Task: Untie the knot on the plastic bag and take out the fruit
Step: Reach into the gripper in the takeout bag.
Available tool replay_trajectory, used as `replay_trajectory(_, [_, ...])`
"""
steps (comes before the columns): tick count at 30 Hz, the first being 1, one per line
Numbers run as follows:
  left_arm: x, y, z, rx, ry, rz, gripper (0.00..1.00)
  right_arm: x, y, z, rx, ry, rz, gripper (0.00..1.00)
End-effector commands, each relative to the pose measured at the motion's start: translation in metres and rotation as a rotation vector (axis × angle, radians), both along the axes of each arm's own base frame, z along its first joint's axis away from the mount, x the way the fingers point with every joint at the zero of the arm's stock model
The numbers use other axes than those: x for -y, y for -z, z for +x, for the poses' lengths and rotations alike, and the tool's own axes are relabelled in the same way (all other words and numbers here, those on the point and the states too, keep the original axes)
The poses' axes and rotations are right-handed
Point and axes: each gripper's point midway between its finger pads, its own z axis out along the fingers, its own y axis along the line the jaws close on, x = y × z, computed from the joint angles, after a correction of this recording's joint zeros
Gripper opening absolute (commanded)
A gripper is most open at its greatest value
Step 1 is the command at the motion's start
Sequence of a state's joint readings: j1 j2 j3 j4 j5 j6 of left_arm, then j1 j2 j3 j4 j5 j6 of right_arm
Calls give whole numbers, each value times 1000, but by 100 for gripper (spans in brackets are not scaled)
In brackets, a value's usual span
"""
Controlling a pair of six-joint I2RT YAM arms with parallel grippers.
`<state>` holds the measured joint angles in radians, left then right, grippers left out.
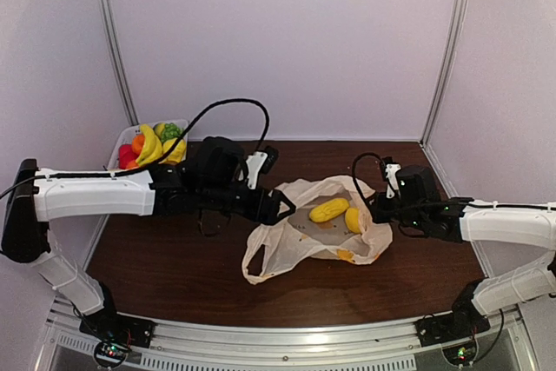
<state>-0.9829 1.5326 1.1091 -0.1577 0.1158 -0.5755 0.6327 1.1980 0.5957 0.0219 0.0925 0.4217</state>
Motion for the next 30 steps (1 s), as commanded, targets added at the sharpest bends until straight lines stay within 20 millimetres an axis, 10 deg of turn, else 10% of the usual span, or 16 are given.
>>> replay_trajectory(1, [3,4,8,4,-16,33,79,0,-5,1,11,-2,11,22])
replay_trajectory(11, [10,18,8,-30,2,49,31,-2,-11,-3,16,-19,35,25])
replay_trajectory(16, [14,9,4,-16,35,8,1,-4,-31,-14,41,-67,84,46])
replay_trajectory(22, [20,7,-2,-25,78,-16,0,-11,-62,-45,109,-158,258,61])
replay_trajectory(30, [24,-1,-6,-30,103,-47,0,-34,-68,-77,147,-296,353,52])
